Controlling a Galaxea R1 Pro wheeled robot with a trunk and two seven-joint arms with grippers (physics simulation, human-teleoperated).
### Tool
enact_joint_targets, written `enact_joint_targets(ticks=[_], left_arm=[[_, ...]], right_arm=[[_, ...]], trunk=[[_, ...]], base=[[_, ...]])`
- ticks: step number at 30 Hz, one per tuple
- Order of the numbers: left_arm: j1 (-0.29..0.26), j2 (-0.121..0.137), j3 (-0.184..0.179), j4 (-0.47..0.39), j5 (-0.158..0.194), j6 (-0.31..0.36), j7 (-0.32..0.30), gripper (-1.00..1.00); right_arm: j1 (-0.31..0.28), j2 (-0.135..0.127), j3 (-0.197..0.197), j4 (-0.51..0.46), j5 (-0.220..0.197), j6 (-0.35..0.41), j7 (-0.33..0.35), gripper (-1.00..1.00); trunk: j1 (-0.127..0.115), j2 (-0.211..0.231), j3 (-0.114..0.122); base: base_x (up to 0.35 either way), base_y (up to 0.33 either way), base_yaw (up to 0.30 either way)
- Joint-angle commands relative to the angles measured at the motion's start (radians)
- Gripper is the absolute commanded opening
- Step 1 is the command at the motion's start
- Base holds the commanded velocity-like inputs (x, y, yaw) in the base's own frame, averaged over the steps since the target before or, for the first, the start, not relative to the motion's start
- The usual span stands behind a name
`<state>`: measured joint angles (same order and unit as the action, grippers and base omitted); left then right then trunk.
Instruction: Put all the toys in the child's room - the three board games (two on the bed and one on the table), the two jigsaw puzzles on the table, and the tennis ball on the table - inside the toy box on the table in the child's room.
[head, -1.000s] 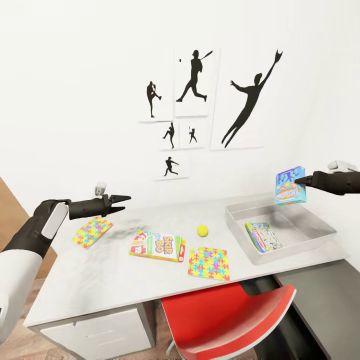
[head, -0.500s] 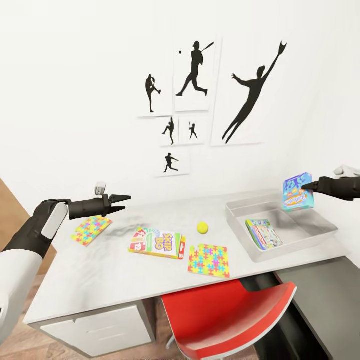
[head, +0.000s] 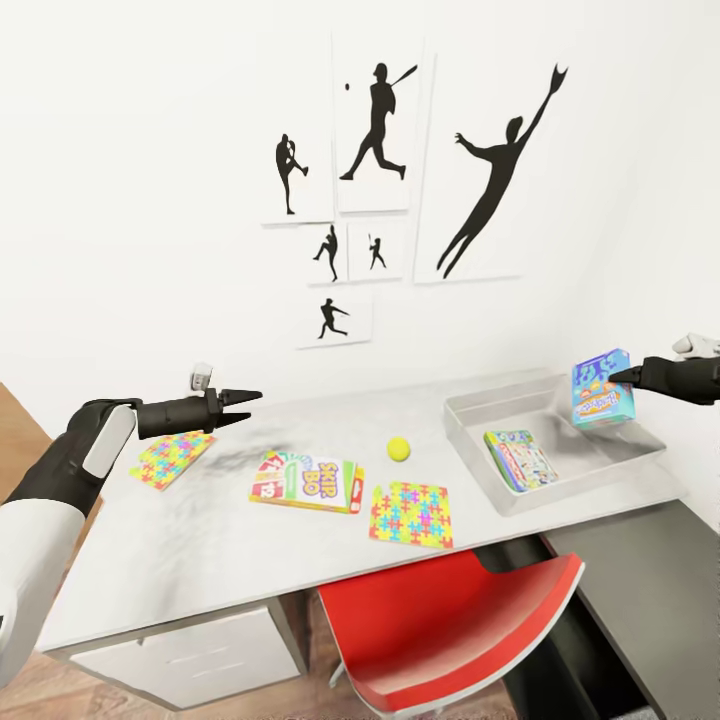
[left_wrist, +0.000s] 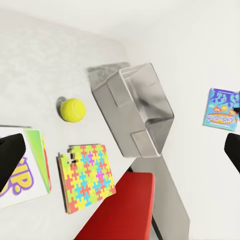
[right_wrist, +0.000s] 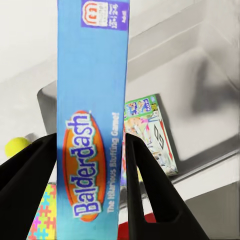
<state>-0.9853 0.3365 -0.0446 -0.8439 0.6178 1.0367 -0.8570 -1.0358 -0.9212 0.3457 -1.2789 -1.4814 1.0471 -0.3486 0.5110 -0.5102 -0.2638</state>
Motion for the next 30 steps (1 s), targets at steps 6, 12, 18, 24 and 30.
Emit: enact_joint_targets(ticks=[6,12,18,24,30], left_arm=[[-0.002,0.003,0.003,-0.001,0.002,0.005,-0.006,1.00],[-0.002,0.005,0.006,-0.001,0.002,0.005,-0.009,1.00],[-0.003,0.005,0.006,-0.001,0.002,0.004,-0.010,1.00],[-0.003,0.006,0.007,-0.001,0.002,0.003,-0.010,1.00],[-0.003,0.007,0.008,-0.001,0.002,0.001,-0.036,1.00]], right_arm=[[-0.003,0.001,0.008,0.009,-0.011,0.000,-0.010,-1.00],[-0.003,0.006,0.009,0.007,-0.011,0.000,-0.010,-1.00],[-0.003,0.010,0.009,0.003,-0.011,0.000,-0.010,-1.00],[-0.003,0.011,0.009,-0.001,-0.012,0.000,-0.010,-1.00],[-0.003,0.013,0.007,-0.036,-0.013,0.000,-0.010,-1.00]], trunk=[[0.000,-0.002,-0.012],[0.000,-0.002,-0.022],[0.000,-0.002,-0.032],[0.000,-0.002,-0.042],[0.000,-0.002,-0.052]], base=[[0.000,0.000,-0.073],[0.000,0.000,-0.070],[0.000,0.000,-0.032],[0.000,0.000,-0.003],[0.000,0.000,0.000]])
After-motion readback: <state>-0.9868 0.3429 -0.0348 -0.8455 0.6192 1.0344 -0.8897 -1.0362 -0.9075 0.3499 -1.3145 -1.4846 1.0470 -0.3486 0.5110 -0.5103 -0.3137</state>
